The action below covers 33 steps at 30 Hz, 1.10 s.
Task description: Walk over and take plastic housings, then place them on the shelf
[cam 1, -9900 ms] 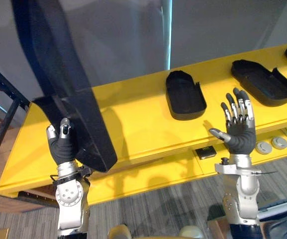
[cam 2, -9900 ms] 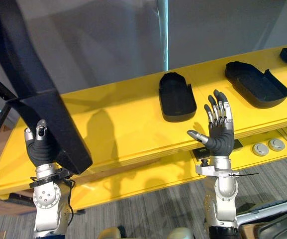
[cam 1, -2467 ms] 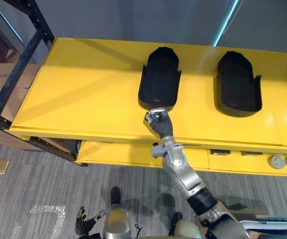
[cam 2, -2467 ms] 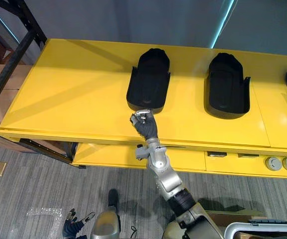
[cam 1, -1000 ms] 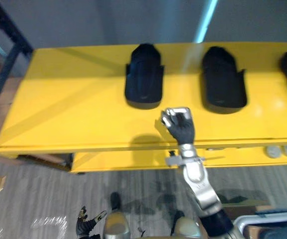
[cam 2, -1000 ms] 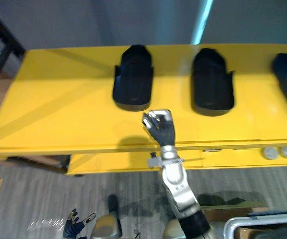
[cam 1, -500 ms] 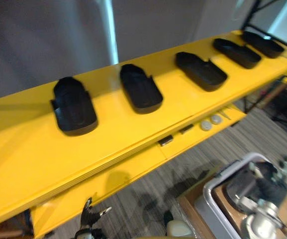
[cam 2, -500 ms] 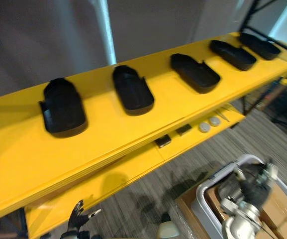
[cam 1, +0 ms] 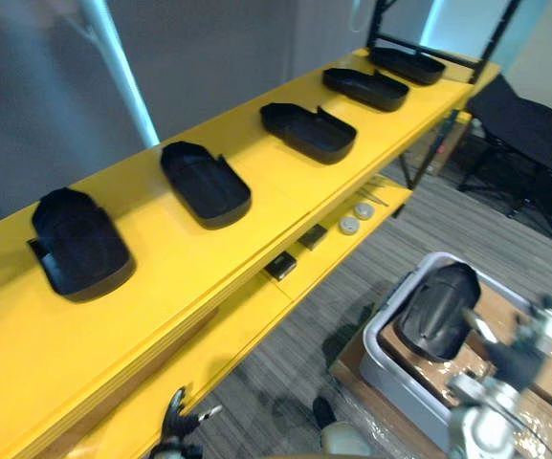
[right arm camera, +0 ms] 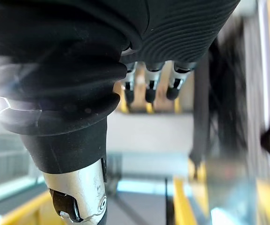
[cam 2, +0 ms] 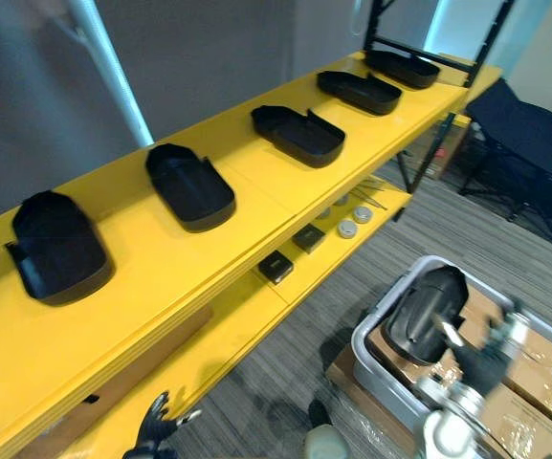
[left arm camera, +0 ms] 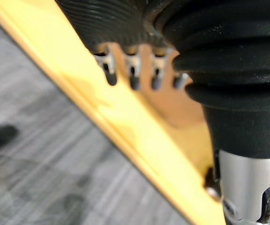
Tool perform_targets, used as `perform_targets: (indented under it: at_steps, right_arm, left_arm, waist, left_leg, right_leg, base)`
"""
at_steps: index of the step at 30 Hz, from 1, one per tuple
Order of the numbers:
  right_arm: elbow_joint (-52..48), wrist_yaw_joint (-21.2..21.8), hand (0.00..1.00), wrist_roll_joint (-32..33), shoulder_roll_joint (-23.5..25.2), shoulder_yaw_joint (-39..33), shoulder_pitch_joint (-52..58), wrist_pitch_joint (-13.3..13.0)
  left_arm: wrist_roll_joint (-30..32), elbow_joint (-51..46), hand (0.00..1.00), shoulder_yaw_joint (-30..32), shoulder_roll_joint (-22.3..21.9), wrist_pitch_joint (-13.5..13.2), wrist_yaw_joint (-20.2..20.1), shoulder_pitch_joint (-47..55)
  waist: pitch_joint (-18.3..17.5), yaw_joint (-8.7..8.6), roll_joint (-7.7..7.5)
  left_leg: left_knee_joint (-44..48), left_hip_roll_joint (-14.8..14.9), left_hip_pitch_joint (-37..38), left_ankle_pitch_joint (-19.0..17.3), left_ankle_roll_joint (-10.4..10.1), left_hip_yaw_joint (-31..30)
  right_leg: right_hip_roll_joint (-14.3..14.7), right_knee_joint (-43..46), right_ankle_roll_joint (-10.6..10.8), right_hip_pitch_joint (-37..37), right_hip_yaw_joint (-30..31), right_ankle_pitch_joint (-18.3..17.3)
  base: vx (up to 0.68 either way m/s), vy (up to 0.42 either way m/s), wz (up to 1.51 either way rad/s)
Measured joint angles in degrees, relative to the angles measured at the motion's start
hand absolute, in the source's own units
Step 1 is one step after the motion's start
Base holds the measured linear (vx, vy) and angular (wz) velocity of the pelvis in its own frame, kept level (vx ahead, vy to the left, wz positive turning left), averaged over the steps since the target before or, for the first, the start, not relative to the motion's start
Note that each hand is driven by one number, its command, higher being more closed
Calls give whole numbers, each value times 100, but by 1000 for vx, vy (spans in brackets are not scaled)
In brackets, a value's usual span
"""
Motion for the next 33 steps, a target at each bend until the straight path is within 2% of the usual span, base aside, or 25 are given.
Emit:
perform_targets:
  at_steps: [2, 3, 5, 6, 9, 12, 14, 15, 16, 17, 18, 19, 20, 22, 23, 24, 25, 26, 27, 28, 29, 30, 31, 32, 33]
  right_arm:
    - [125, 116, 0, 42, -143, 179, -308, 87]
    - [131, 152, 0, 129, -189, 236, -387, 132]
    - [131, 153, 0, 190, -213, 274, -481, 203]
    - [136, 128, 0, 274, -175, 369, -441, 310]
    - [119, 27, 0, 270, -28, 566, -125, 473]
    - [-28, 37, 0, 274, 281, 580, 299, 496]
    - [-285, 141, 0, 351, 400, 594, 645, 486]
    - [-446, 205, 0, 406, 463, 621, 836, 460]
    - [-512, 246, 0, 491, 470, 661, 881, 445]
    - [-613, 341, 0, 737, 476, 694, 964, 366]
    - [-645, 411, 0, 899, 505, 706, 1005, 237]
    - [-657, 421, 0, 916, 528, 743, 1000, 186]
    - [-714, 420, 0, 947, 579, 822, 957, 60]
    - [-735, 250, 0, 764, 622, 1205, 757, -65]
    - [-709, 197, 0, 698, 623, 1342, 679, -65]
    - [-552, 117, 0, 529, 625, 1540, 479, -71]
    - [-324, -25, 0, 322, 638, 1587, 291, -23]
    - [-187, -114, 0, 292, 613, 1567, 160, 25]
    - [28, -263, 0, 201, 483, 1503, -36, 143]
    - [71, -353, 0, 144, 337, 1392, -147, 237]
    - [66, -353, 0, 129, 323, 1374, -176, 246]
    - [61, -335, 0, 130, 343, 1401, -115, 266]
    - [71, -259, 0, 137, 334, 1415, -61, 340]
    - [69, -137, 0, 151, 302, 1406, -71, 460]
    - [64, 49, 0, 161, 209, 1340, -92, 581]
  left_arm:
    - [14, 78, 0, 159, -112, -194, 58, 98]
    - [43, 135, 0, 162, -136, -301, 46, 69]
    - [130, 152, 0, 159, -174, -508, 25, -53]
    - [133, 146, 0, 158, -180, -637, -46, -183]
    - [134, 0, 0, 146, -240, -632, -232, -344]
    - [106, -341, 0, 132, -434, -567, -441, -631]
    - [85, -565, 0, 136, -558, -377, -468, -617]
    - [77, -702, 0, 140, -632, -273, -432, -583]
    - [72, -746, 0, 138, -644, -236, -422, -624]
    - [37, -738, 0, 106, -646, -131, -403, -655]
    - [-2, -744, 0, 71, -645, -89, -383, -670]
    - [-17, -754, 0, 52, -642, -73, -373, -676]
    - [-135, -821, 0, 42, -649, 16, -320, -667]
    - [-190, -878, 0, 113, -602, 144, -248, -617]
    - [-189, -876, 0, 112, -559, 160, -235, -585]
    - [-142, -805, 0, 109, -423, 150, -204, -520]
    - [93, -576, 0, 105, -208, 154, -178, -495]
    - [230, -368, 0, 92, -190, 161, -169, -509]
    - [526, -152, 0, -15, -203, 158, -178, -485]
    - [592, -120, 0, -135, -278, 145, -179, -397]
    - [581, -104, 0, -161, -287, 122, -182, -375]
    - [575, -88, 0, -186, -206, 66, -176, -378]
    - [580, -21, 0, -203, -177, 46, -175, -424]
    - [592, 19, 0, -276, -192, 47, -174, -510]
    - [702, 40, 0, -498, -268, 51, -171, -667]
  waist:
    - [20, 96, 100]
    - [36, 82, 133]
    - [40, 55, 185]
    - [62, 54, 166]
    - [91, 38, 94]
    - [431, 14, 105]
    - [468, 42, 121]
    - [465, 48, 176]
    - [486, 42, 158]
    - [486, 45, 172]
    - [478, 50, 180]
    - [474, 70, 175]
    - [470, 151, 187]
    - [461, 353, 191]
    - [452, 381, 188]
    - [382, 426, 120]
    - [280, 497, -15]
    - [261, 549, 89]
    - [200, 599, 231]
    - [248, 616, 343]
    - [278, 607, 379]
    - [207, 544, 226]
    - [152, 510, 164]
    - [143, 497, 149]
    - [230, 466, 206]
  left_leg:
    - [464, -13, -67, -241, 227, -330]
    - [576, -30, -87, -324, 302, -342]
    - [667, -30, -127, -523, 248, -347]
    - [728, -43, -135, -652, 148, -373]
    - [924, -122, -131, -772, 218, -364]
    - [1346, -165, 14, -951, 270, -110]
    - [1474, -65, 100, -1036, 325, 188]
    - [1417, 13, 127, -988, 405, 415]
    - [1388, 44, 158, -956, 435, 549]
    - [1384, 174, 169, -916, 409, 711]
    - [1340, 287, 191, -831, 377, 765]
    - [1306, 328, 206, -780, 362, 794]
    - [1276, 465, 221, -696, 285, 871]
    - [1286, 779, 247, -586, 84, 1024]
    - [1280, 874, 232, -543, 4, 1036]
    - [1234, 1028, 146, -426, -204, 1038]
    - [1184, 1129, 81, -317, -375, 984]
    - [1067, 1256, 81, -190, -344, 893]
    - [729, 1394, 162, 236, -280, 857]
    - [431, 1557, 380, 624, -532, 935]
    - [370, 1579, 444, 711, -649, 995]
    - [333, 1558, 473, 764, -734, 1017]
    - [337, 1618, 472, 765, -734, 1011]
    - [352, 1730, 454, 850, -727, 1031]
    - [506, 1892, 353, 1050, -542, 1010]
  right_leg:
    - [135, -4, 60, 10, 283, 102]
    - [146, -4, 73, 14, 324, 129]
    - [157, -26, 89, -7, 329, 159]
    - [156, -26, 108, -8, 339, 171]
    - [129, 126, 108, -46, 328, 170]
    - [163, 614, 82, -133, 135, 190]
    - [95, 496, -160, -97, -484, 457]
    - [24, 153, -598, -1, -992, 630]
    - [-19, 317, -721, -63, -1265, 509]
    - [-60, 866, -781, -184, -1648, 342]
    - [-174, 1430, -739, -189, -1801, 57]
    - [-261, 1708, -749, -192, -1833, -73]
    - [-521, 2325, -880, -195, -1959, -268]
    - [-1065, 2992, -1038, -125, -2095, -341]
    - [-1220, 3049, -1055, -70, -2109, -328]
    - [-1537, 2990, -1288, -42, -2154, 82]
    - [-1637, 2663, -1300, -15, -2235, 861]
    - [-1476, 2615, -1268, -38, -2396, 810]
    - [-1308, 2570, -1255, -133, -2568, 804]
    - [-1222, 2835, -1140, -342, -2562, 688]
    - [-1206, 2928, -897, -437, -2615, 285]
    - [-1221, 2611, -389, -389, -2875, -95]
    - [-1224, 2500, 36, -280, -3053, -600]
    - [-1136, 2349, 278, -178, -3218, -970]
    - [-1007, 2134, 229, -83, -3388, -1211]
  base:
    - [95, 117, -103]
    - [51, 131, -66]
    - [0, 121, -26]
    - [-22, 105, -18]
    - [-45, 107, -23]
    - [-93, 97, -51]
    - [-166, 52, -83]
    - [-148, 11, -68]
    - [-157, -11, -80]
    - [-110, -24, -62]
    - [-88, -54, -49]
    - [-30, -103, -33]
    - [5, -132, -34]
    - [33, -196, -51]
    - [26, -294, -46]
    - [22, -458, -44]
    - [29, -486, -50]
    - [32, -433, -64]
    - [79, -423, -71]
    - [71, -415, -67]
    - [65, -484, -46]
    - [17, -325, -21]
    - [78, -436, -31]
    - [105, -453, -41]
    - [98, -500, -33]
